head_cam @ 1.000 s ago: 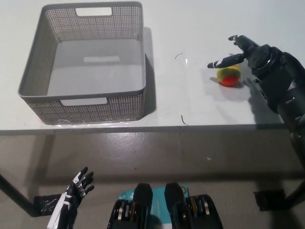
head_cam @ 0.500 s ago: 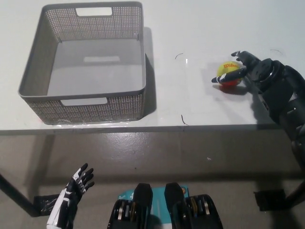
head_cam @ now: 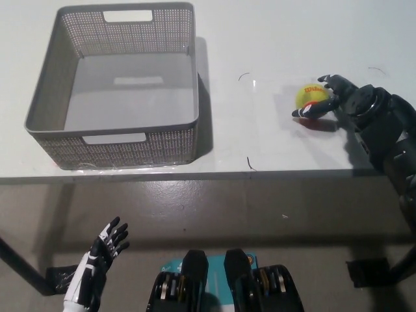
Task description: Use the right hand to pick up a tennis ball and put it into a container on the left side
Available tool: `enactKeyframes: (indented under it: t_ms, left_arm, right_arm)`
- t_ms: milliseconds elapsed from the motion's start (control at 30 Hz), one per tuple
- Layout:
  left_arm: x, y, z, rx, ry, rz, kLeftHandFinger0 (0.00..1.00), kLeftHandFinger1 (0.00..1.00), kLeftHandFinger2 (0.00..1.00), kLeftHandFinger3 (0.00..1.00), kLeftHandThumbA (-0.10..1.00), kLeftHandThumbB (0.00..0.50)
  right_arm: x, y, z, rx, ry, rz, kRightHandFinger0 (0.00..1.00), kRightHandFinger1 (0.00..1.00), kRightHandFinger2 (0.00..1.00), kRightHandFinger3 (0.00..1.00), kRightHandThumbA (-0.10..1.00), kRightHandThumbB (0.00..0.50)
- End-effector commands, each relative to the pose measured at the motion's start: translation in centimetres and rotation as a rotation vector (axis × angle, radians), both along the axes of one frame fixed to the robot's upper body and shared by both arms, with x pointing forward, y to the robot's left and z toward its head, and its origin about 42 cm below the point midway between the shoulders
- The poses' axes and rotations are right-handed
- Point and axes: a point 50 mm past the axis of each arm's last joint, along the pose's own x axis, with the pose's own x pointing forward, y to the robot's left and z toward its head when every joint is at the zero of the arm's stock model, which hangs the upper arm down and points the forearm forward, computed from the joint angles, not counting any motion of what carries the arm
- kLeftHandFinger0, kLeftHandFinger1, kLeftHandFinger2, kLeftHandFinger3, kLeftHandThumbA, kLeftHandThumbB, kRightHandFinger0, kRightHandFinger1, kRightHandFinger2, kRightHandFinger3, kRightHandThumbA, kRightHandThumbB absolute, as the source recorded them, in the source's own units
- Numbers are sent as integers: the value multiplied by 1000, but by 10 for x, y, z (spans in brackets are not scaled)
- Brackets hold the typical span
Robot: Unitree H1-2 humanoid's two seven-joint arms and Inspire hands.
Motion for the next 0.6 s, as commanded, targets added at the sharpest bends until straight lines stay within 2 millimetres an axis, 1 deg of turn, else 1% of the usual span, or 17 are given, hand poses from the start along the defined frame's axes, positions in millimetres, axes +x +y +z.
enactKeyframes:
  t_ms: [0, 67, 133, 167, 200, 233, 267, 300, 333, 367, 400, 433, 467, 500, 533, 567]
  left_arm:
    - [7, 5, 9, 1, -56, -7, 1000, 1000, 1000, 1000, 1000, 249]
    - [9, 5, 10, 7, -55, -7, 1000, 1000, 1000, 1000, 1000, 246]
    - [9, 5, 10, 1, -50, -6, 1000, 1000, 1000, 1000, 1000, 242]
    - [9, 6, 10, 2, -53, -7, 1000, 1000, 1000, 1000, 1000, 238]
    - [10, 6, 11, 4, -58, -8, 1000, 1000, 1000, 1000, 1000, 236]
    - [10, 6, 11, 4, -60, -8, 1000, 1000, 1000, 1000, 1000, 230]
    - [11, 6, 12, 4, -62, -7, 1000, 1000, 1000, 1000, 1000, 229]
    - [11, 6, 12, 4, -64, -7, 1000, 1000, 1000, 1000, 1000, 229]
    - [12, 6, 12, 0, -65, -7, 1000, 1000, 1000, 1000, 1000, 227]
    - [12, 6, 13, 3, -65, -9, 1000, 1000, 1000, 1000, 1000, 227]
    - [12, 6, 13, 11, -64, -9, 1000, 1000, 1000, 1000, 1000, 235]
    - [11, 6, 14, 16, -63, -7, 1000, 1000, 1000, 1000, 1000, 237]
    - [13, 6, 15, 18, -66, -7, 1000, 1000, 1000, 1000, 1000, 237]
    - [14, 7, 15, 17, -69, -8, 1000, 1000, 1000, 1000, 1000, 237]
    - [14, 7, 15, 16, -70, -8, 1000, 1000, 1000, 1000, 1000, 237]
    - [15, 8, 16, 18, -72, -9, 1000, 1000, 1000, 1000, 1000, 238]
  right_arm:
    - [9, 1, 27, 38, -70, 18, 1000, 1000, 1000, 1000, 912, 399]
    - [9, 1, 28, 34, -80, 23, 1000, 1000, 1000, 1000, 910, 394]
    - [9, 1, 28, 40, -97, 30, 1000, 1000, 1000, 1000, 885, 389]
    - [9, 2, 29, 18, -108, 35, 1000, 1000, 1000, 1000, 898, 400]
    - [9, 2, 29, 4, -126, 29, 1000, 1000, 1000, 1000, 890, 422]
    - [9, 2, 29, 6, -147, 21, 1000, 1000, 1000, 1000, 844, 417]
    - [9, 3, 29, 12, -164, 9, 1000, 1000, 1000, 1000, 750, 394]
    - [9, 3, 28, 19, -179, -6, 1000, 1000, 1000, 1000, 719, 379]
    - [9, 4, 28, 41, -206, -23, 936, 974, 967, 923, 457, 295]
    - [8, 4, 26, 85, -251, -57, 696, 739, 687, 478, 170, 265]
    - [7, 4, 24, 97, -279, -66, 347, 422, 432, 306, -35, 236]
    - [7, 5, 22, 104, -299, -68, 97, 203, 252, 203, -97, 197]
    - [7, 4, 23, 107, -307, -68, 24, 187, 268, 228, -99, 190]
    - [7, 5, 22, 116, -312, -71, 1, 160, 321, 355, -100, 167]
    - [6, 6, 21, 133, -312, -83, 0, 262, 486, 571, -100, 152]
    - [6, 6, 20, 148, -314, -92, 33, 377, 638, 767, -100, 143]
